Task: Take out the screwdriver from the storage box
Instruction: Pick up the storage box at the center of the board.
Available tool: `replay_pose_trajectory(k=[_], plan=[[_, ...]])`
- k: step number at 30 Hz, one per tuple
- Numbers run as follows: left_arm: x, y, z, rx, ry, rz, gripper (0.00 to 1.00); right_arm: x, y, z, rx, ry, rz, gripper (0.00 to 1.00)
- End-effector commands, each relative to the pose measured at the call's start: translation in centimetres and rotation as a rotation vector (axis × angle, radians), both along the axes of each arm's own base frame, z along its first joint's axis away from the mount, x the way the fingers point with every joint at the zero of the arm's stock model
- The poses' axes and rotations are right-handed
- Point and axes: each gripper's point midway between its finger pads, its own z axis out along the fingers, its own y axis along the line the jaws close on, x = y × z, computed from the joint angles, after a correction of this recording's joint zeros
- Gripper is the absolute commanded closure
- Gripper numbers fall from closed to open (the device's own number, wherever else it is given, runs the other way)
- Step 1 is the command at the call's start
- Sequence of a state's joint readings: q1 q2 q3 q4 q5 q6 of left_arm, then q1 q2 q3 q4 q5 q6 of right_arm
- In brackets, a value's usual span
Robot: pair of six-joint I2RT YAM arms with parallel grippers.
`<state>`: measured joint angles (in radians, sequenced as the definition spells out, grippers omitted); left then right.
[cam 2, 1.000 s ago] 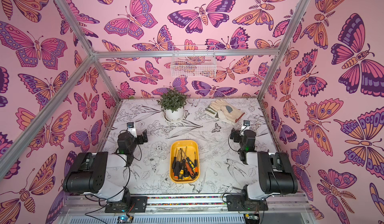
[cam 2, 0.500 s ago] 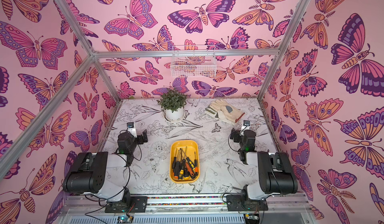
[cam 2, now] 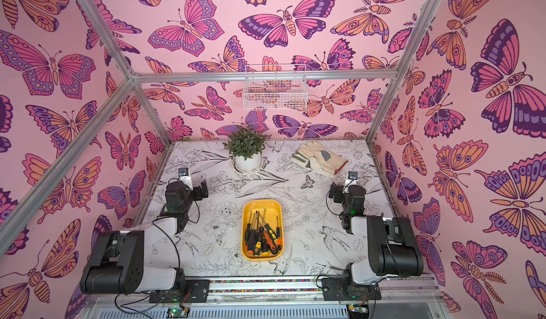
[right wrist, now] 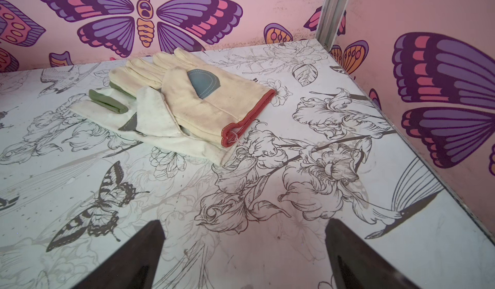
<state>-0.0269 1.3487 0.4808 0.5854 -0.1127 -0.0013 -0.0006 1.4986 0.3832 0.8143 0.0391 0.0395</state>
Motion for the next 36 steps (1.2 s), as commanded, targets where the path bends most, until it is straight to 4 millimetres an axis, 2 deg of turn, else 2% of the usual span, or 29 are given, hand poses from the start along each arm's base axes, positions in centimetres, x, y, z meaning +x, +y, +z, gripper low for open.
replay_pose_trajectory(k=[1,3,6,7,11,17,20,26,30,32,36], plan=[[-1.2,0.7,2.2,0.045,0.034,0.100,0.00,0.9,-0.6,1.8,0.018,-0.024,-0.039,0.01],[-1.6,0.2,4.5,0.023,0.029,0.134,0.00,0.5,-0.7,2.2,0.018,0.070,-0.049,0.01],[-2.8,-0.4,7.0,0.019,0.083,0.210,0.00,-0.3,-0.4,4.2,0.048,0.098,-0.044,0.01],[-3.2,-0.6,7.4,0.017,0.113,0.226,0.00,-0.9,-0.3,4.7,0.049,0.113,-0.049,0.01],[-4.9,-4.2,7.8,-0.057,0.171,0.111,0.00,-3.5,0.3,7.3,0.104,0.132,-0.069,0.01],[-9.1,-10.6,5.0,-0.204,0.368,-0.053,0.00,-7.5,3.1,8.1,0.125,0.252,0.042,0.01],[-10.7,-13.4,3.9,-0.267,0.431,-0.115,0.00,-9.2,5.6,8.0,0.112,0.307,0.136,0.01],[-12.1,-17.9,1.8,-0.295,0.541,-0.185,0.01,-12.5,11.1,8.0,0.038,0.353,0.269,0.02],[-12.5,-19.6,-0.3,-0.252,0.600,-0.178,0.04,-14.0,14.7,7.5,-0.020,0.375,0.345,0.01],[-12.5,-20.2,-2.3,-0.220,0.652,-0.156,0.07,-14.3,15.9,7.1,-0.031,0.389,0.367,0.01],[-11.9,-20.8,-3.6,-0.209,0.691,-0.124,0.13,-14.6,17.7,6.6,-0.040,0.402,0.405,0.01]])
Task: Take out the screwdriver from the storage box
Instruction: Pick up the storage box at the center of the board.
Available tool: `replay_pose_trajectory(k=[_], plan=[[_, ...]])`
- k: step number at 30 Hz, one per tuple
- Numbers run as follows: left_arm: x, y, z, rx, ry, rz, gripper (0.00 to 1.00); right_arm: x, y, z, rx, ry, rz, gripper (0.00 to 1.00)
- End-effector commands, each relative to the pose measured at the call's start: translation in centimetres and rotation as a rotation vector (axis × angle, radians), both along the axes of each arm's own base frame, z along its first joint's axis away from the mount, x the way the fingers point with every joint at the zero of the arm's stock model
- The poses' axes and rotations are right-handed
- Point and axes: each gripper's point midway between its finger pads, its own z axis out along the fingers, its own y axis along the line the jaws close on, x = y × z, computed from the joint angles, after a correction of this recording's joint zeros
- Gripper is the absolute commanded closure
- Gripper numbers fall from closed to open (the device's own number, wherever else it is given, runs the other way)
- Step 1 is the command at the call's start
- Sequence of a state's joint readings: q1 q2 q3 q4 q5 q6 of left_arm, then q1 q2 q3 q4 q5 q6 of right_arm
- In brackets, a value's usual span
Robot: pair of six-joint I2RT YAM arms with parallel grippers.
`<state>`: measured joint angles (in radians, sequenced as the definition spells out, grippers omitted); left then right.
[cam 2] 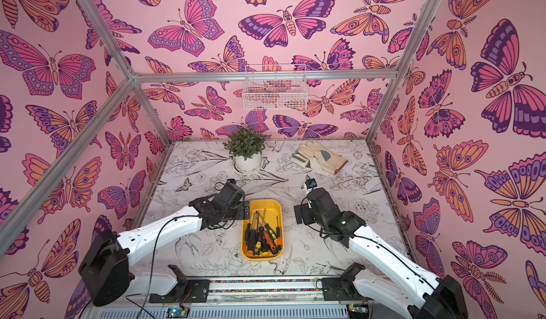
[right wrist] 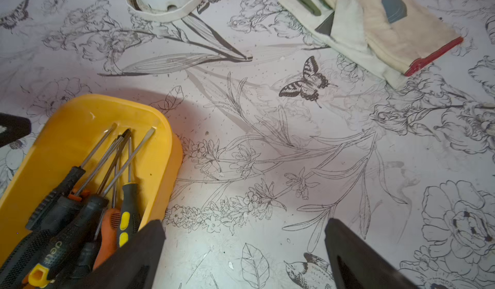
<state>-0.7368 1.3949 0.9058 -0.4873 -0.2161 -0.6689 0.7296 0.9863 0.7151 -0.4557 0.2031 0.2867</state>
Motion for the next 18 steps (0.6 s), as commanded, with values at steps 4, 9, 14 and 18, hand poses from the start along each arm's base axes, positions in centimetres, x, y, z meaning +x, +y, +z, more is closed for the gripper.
replay_pose_trajectory(k=[4,9,14,18], plan=[[0.9,-0.2,-0.3,0.038,0.033,0.053,0.18,0.0,0.8,1.3,0.001,-0.018,-0.019,0.01],[1.0,-0.2,-1.2,0.072,0.066,0.060,0.26,-0.1,0.9,1.8,0.010,-0.019,-0.012,0.01],[1.0,-0.4,-1.4,0.073,0.085,0.059,0.31,-0.3,0.9,2.2,0.018,-0.021,-0.008,0.00],[0.7,-0.6,-2.0,0.073,0.115,0.044,0.32,-0.5,0.8,2.7,0.019,-0.027,-0.002,0.00]])
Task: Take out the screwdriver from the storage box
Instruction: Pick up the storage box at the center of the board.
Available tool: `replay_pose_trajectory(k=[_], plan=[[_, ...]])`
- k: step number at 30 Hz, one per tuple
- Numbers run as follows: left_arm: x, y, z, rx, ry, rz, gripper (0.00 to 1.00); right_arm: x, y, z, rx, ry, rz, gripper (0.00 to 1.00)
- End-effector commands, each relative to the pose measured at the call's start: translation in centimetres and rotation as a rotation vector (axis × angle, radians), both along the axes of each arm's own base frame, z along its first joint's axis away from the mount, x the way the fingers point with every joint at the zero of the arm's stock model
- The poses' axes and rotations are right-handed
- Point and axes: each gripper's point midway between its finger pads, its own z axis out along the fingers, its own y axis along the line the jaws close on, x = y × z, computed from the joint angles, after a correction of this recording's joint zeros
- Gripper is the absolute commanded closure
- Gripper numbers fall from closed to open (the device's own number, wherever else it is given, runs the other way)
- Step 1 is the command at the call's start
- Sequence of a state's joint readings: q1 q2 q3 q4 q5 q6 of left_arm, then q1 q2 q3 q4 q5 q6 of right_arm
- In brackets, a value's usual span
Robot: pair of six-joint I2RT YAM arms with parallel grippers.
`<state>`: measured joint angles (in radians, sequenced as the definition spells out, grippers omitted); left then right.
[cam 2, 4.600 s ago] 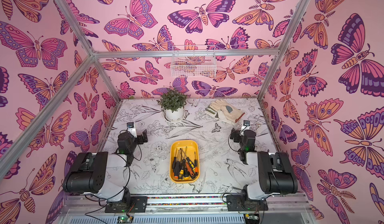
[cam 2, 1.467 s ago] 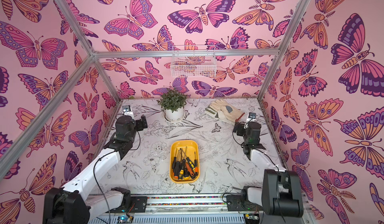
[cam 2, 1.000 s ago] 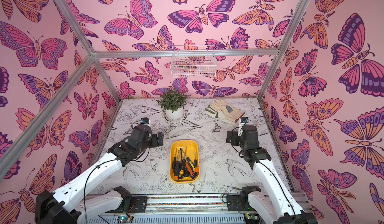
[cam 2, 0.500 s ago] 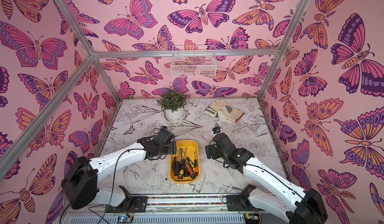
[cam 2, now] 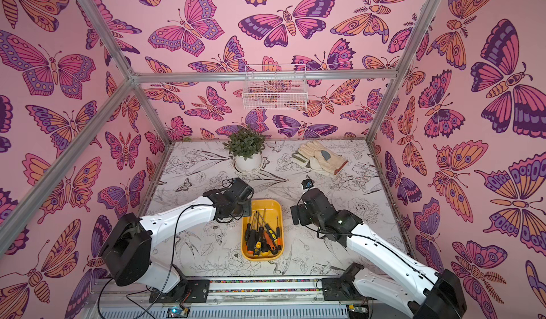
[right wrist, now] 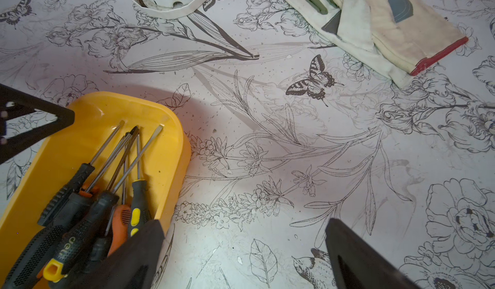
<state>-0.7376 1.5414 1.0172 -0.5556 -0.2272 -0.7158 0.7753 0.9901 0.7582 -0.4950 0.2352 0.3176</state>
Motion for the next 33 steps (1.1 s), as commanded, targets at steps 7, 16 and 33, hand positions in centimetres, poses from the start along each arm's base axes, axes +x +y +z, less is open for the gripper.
replay_pose_trajectory(k=[7,16,33], plan=[[-0.3,0.3,-1.5,0.039,0.082,0.012,0.38,-0.2,0.5,1.2,0.025,-0.009,0.016,0.00],[0.5,0.7,-3.5,0.061,0.146,0.015,0.49,-0.3,0.6,1.0,0.021,0.000,0.021,0.03],[1.4,1.0,-4.1,0.075,0.169,-0.021,1.00,-0.4,0.3,0.8,0.004,0.018,0.013,0.06]])
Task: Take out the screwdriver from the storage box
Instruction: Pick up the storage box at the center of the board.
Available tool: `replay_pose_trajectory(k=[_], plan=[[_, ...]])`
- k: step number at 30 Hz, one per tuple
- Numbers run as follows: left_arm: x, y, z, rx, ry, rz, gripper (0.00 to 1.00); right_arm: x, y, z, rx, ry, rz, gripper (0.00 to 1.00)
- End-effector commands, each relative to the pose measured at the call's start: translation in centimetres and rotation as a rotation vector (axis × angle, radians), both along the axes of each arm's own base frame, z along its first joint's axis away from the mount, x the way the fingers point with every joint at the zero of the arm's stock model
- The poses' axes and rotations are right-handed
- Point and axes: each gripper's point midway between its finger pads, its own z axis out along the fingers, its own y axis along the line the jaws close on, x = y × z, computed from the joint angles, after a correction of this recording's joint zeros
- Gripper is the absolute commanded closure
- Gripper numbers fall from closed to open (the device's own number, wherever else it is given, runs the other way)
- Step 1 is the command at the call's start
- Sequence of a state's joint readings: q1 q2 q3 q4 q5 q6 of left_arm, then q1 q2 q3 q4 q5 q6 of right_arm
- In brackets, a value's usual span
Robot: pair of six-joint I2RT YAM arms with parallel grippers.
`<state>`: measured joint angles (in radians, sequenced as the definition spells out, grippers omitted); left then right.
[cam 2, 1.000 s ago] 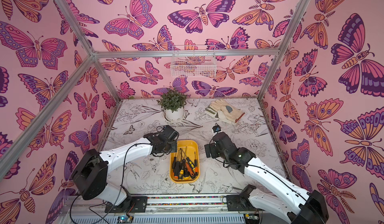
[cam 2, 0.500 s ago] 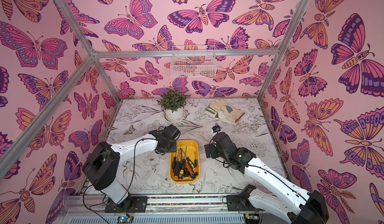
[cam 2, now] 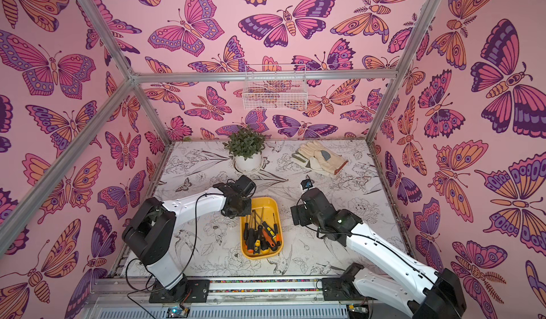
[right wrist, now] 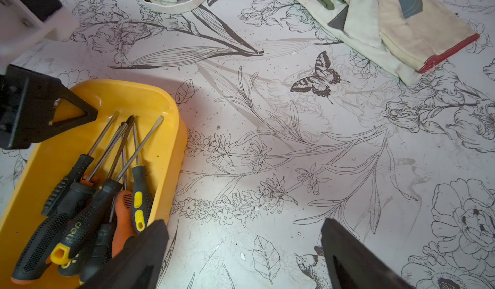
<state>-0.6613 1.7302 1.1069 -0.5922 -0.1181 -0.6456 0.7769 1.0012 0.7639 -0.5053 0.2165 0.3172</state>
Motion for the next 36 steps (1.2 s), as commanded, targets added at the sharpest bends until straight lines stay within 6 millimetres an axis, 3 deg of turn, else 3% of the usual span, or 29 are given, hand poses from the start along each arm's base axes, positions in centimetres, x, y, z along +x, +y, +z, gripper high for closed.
replay_pose_trajectory(k=[1,5,11,16,23,30,36], plan=[[0.2,0.8,0.2,0.041,0.000,-0.007,1.00,-0.3,0.0,1.1,0.005,-0.001,-0.001,0.06],[1.2,0.6,2.4,0.028,-0.059,-0.004,1.00,-0.6,-0.2,1.7,0.013,-0.003,0.006,0.05],[4.3,0.4,7.0,0.009,-0.237,0.065,1.00,-1.2,0.6,3.1,0.016,-0.017,0.036,0.05],[6.1,-0.4,6.5,-0.037,-0.317,0.144,1.00,-1.6,2.9,3.0,0.021,-0.011,0.077,0.07],[7.4,-1.2,9.0,-0.055,-0.485,0.176,1.00,-1.3,6.9,0.6,0.016,0.046,0.139,0.14],[6.8,-3.6,9.3,-0.042,-0.580,0.140,1.00,0.0,9.4,-1.8,-0.006,0.102,0.141,0.18],[6.3,-3.6,10.2,-0.018,-0.638,0.148,1.00,0.2,11.0,-4.0,-0.001,0.165,0.155,0.24]])
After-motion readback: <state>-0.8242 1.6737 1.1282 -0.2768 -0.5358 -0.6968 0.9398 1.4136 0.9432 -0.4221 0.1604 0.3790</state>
